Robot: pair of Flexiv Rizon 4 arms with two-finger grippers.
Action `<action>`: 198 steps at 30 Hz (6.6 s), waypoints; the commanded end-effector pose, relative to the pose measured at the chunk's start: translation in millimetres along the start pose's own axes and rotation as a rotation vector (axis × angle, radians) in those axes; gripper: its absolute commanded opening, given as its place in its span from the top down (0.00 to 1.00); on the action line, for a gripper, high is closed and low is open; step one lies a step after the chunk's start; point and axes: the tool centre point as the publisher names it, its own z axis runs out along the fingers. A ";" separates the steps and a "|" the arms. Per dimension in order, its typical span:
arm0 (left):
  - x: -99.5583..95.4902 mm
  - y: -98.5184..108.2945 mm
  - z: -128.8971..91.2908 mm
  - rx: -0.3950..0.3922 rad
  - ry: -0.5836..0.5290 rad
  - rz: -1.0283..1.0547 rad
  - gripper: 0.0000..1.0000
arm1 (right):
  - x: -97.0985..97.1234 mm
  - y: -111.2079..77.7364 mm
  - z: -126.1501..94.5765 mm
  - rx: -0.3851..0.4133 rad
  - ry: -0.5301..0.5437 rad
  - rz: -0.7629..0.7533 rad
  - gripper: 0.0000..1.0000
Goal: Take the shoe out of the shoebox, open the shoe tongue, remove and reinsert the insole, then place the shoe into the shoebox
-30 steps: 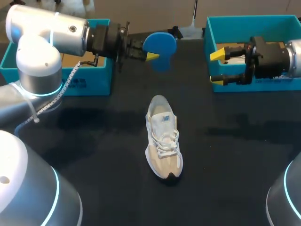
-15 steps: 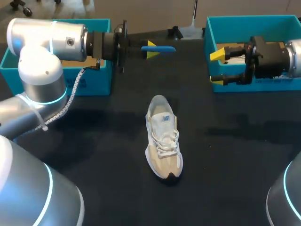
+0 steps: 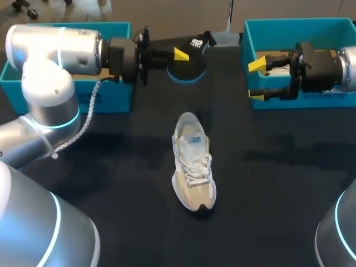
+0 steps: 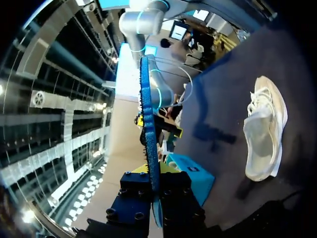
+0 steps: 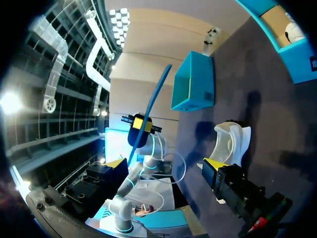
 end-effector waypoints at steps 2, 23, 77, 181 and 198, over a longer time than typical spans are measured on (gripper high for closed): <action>5.5 -3.8 2.6 -0.050 -0.029 0.050 1.00 | -0.2 -0.2 1.5 -0.002 -0.001 0.000 0.00; 7.5 7.1 0.3 -0.163 -0.088 0.244 1.00 | 1.4 4.6 21.5 -0.045 -0.039 0.067 0.00; 22.7 12.5 43.4 -0.235 -0.094 0.350 1.00 | 4.6 15.0 86.7 0.091 0.008 0.072 0.57; 82.7 44.0 -70.6 -0.561 0.448 -0.751 0.00 | 40.0 35.5 112.9 -0.040 0.104 -0.458 1.00; 97.6 33.0 -63.9 -0.588 0.494 -0.841 0.00 | 26.9 43.8 110.3 -0.018 0.112 -0.534 1.00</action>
